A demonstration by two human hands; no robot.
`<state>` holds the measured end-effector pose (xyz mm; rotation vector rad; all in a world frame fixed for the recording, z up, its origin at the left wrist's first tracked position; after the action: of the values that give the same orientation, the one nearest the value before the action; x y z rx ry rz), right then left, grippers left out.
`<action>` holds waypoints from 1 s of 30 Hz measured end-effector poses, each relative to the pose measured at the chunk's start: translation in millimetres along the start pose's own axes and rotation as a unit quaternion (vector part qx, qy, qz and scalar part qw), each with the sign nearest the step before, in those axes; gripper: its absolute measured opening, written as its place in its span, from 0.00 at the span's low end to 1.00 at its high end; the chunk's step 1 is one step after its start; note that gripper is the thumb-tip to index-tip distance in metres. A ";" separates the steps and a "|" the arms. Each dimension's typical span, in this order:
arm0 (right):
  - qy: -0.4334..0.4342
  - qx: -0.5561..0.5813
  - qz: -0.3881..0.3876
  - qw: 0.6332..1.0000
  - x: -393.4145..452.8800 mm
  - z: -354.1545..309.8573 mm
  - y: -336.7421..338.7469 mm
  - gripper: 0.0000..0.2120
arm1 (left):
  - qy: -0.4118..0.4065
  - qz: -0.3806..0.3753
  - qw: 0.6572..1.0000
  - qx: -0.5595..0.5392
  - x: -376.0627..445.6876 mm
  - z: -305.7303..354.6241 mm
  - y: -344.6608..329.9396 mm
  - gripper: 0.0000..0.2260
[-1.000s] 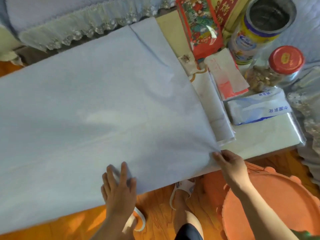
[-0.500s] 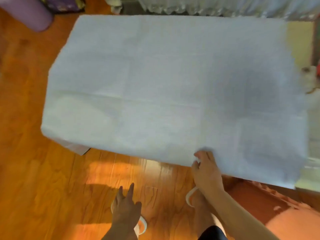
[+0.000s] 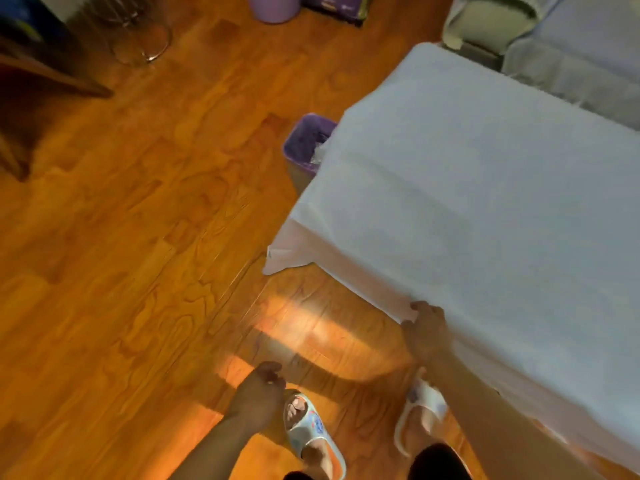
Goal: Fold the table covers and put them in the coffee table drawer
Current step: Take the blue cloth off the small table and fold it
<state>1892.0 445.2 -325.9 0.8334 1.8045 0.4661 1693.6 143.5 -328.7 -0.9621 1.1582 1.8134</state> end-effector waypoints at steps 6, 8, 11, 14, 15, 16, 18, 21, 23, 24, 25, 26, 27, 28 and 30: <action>-0.071 0.184 -0.053 0.979 30.6 -73.5 -74.1 0.15 | -0.017 -0.003 1.000 -0.021 75.1 48.9 54.3 0.07; -0.108 0.247 -0.081 0.960 49.8 -86.7 -101.7 0.14 | -0.002 0.002 1.000 -0.023 112.0 55.9 61.5 0.06; -0.129 0.252 -0.124 0.951 81.0 -105.7 -140.2 0.16 | 0.029 0.009 1.000 0.005 169.8 62.5 76.5 0.07; -0.122 0.219 -0.153 0.956 104.9 -125.0 -167.2 0.17 | 0.034 -0.001 0.997 0.069 232.7 61.9 87.3 0.14; -0.118 0.216 -0.160 0.956 109.9 -134.1 -172.9 0.16 | 0.031 0.006 0.995 0.091 249.3 66.0 93.4 0.17; -0.108 0.214 -0.169 0.956 114.1 -145.4 -179.4 0.15 | 0.025 0.021 0.993 0.109 264.0 71.5 100.5 0.20; -0.094 0.212 -0.182 0.956 120.7 -168.2 -192.5 0.14 | 0.000 0.045 0.992 0.121 292.0 89.0 110.4 0.27; -0.114 0.228 -0.171 0.952 127.3 -188.8 -211.7 0.13 | -0.074 0.047 0.981 0.174 337.9 125.7 112.8 0.37; -0.141 0.250 -0.151 0.946 130.7 -192.6 -224.1 0.12 | -0.129 0.033 0.954 0.270 376.3 147.0 104.1 0.41; -0.154 0.268 -0.136 0.941 132.6 -192.0 -229.5 0.11 | -0.148 0.023 0.937 0.315 399.2 152.2 98.1 0.41; -0.166 0.295 -0.116 0.934 135.1 -191.2 -235.2 0.10 | -0.171 0.015 0.917 0.361 421.7 157.4 91.9 0.39; -0.177 0.317 -0.098 0.927 136.5 -188.3 -241.9 0.10 | -0.201 0.014 0.890 0.408 441.1 159.1 87.1 0.33; -0.190 0.336 -0.078 0.919 136.7 -183.9 -250.2 0.09 | -0.241 0.023 0.856 0.456 452.8 160.3 83.1 0.26; -0.206 0.349 -0.057 0.913 136.0 -176.7 -260.8 0.09 | -0.288 0.041 0.813 0.504 457.3 161.9 79.6 0.20; -0.244 0.375 -0.028 0.894 127.5 -160.8 -291.1 0.08 | -0.360 0.044 0.749 0.554 447.4 155.0 72.7 0.17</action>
<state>1623.1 350.8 -539.7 1.2766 1.5038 -0.4969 1410.5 356.7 -651.0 0.4696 1.4057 0.9937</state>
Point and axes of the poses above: each hand's wrist, its own x-axis towards the middle knuckle, its own y-axis out of the back of the hand, z = x × y, the point moved 10 cm from there along x, towards the middle knuckle, and after that the axes turned 1 degree about y, right-handed, at the moved point
